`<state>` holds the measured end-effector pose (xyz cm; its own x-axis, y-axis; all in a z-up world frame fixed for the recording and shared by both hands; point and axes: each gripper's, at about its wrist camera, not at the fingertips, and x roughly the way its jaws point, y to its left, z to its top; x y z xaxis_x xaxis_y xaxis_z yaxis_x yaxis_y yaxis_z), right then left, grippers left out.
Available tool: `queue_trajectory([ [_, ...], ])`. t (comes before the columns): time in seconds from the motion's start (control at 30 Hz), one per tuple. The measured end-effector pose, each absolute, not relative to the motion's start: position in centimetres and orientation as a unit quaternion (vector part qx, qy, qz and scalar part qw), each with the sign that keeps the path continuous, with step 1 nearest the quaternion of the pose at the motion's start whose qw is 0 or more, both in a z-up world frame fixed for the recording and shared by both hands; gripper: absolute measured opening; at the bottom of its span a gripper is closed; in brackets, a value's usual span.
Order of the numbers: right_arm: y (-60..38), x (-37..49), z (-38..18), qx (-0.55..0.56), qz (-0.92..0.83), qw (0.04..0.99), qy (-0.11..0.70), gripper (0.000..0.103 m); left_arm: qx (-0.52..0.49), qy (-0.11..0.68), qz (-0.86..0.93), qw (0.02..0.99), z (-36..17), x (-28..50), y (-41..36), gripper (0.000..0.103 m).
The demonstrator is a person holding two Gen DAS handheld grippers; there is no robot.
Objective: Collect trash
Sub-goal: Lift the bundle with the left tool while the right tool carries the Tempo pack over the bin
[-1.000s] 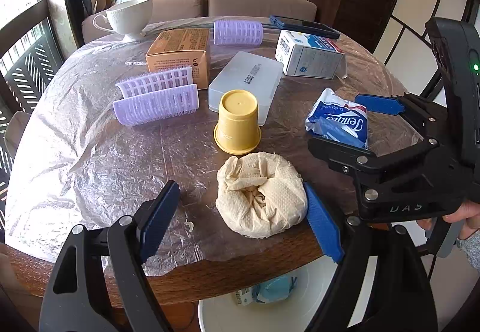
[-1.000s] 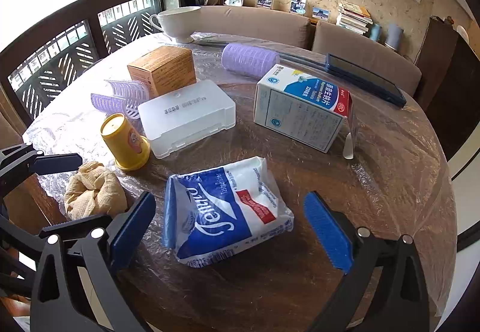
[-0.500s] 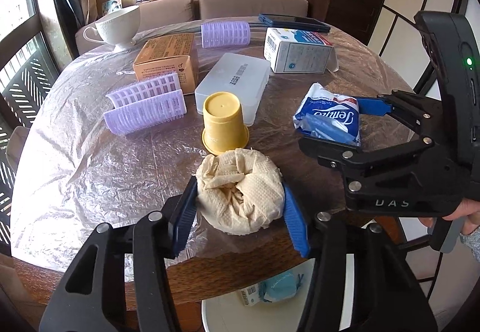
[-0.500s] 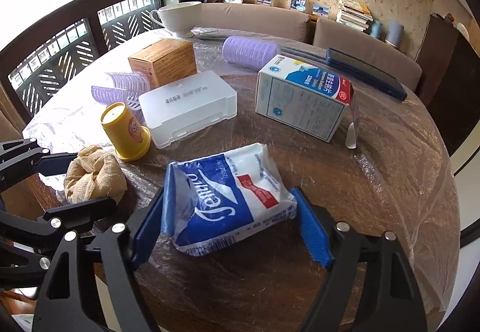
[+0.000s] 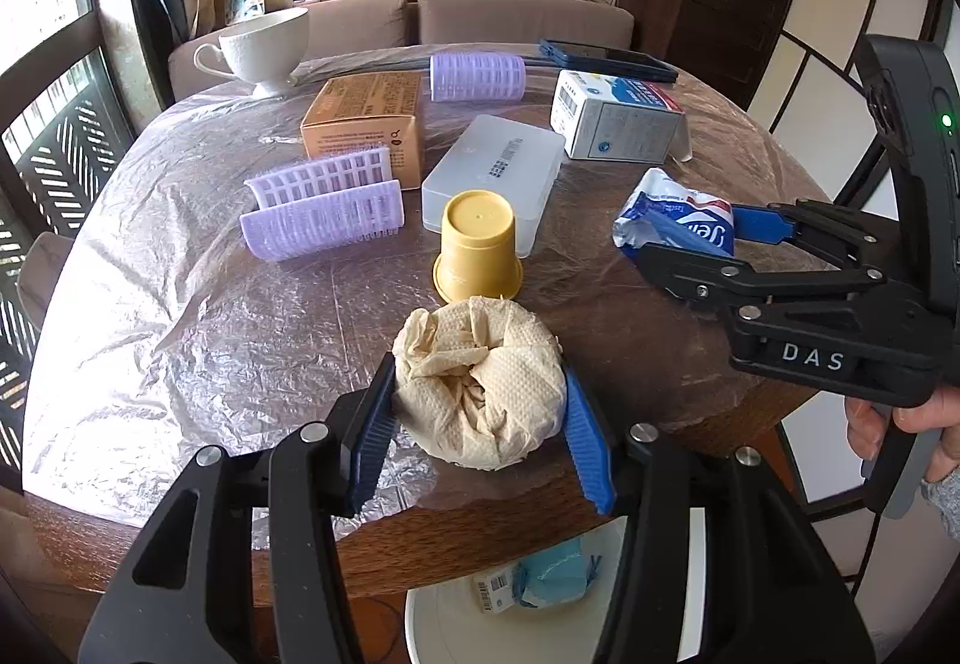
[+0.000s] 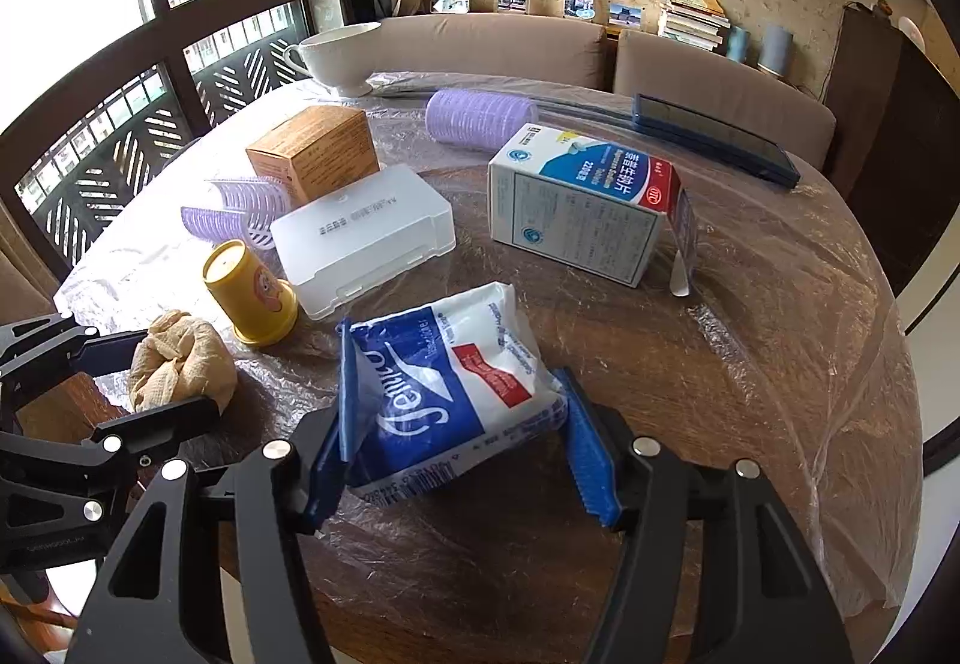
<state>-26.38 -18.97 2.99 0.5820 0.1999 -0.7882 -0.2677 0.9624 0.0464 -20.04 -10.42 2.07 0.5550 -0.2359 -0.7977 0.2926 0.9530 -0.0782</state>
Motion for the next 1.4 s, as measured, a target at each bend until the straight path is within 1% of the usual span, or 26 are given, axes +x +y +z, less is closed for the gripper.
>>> queue_trajectory([
  [1.4,-20.2,-30.7,4.7,0.017,0.108,0.887,0.448,0.061,0.0,0.442,-0.158,0.883,3.9,-21.8,-9.3,0.053],
])
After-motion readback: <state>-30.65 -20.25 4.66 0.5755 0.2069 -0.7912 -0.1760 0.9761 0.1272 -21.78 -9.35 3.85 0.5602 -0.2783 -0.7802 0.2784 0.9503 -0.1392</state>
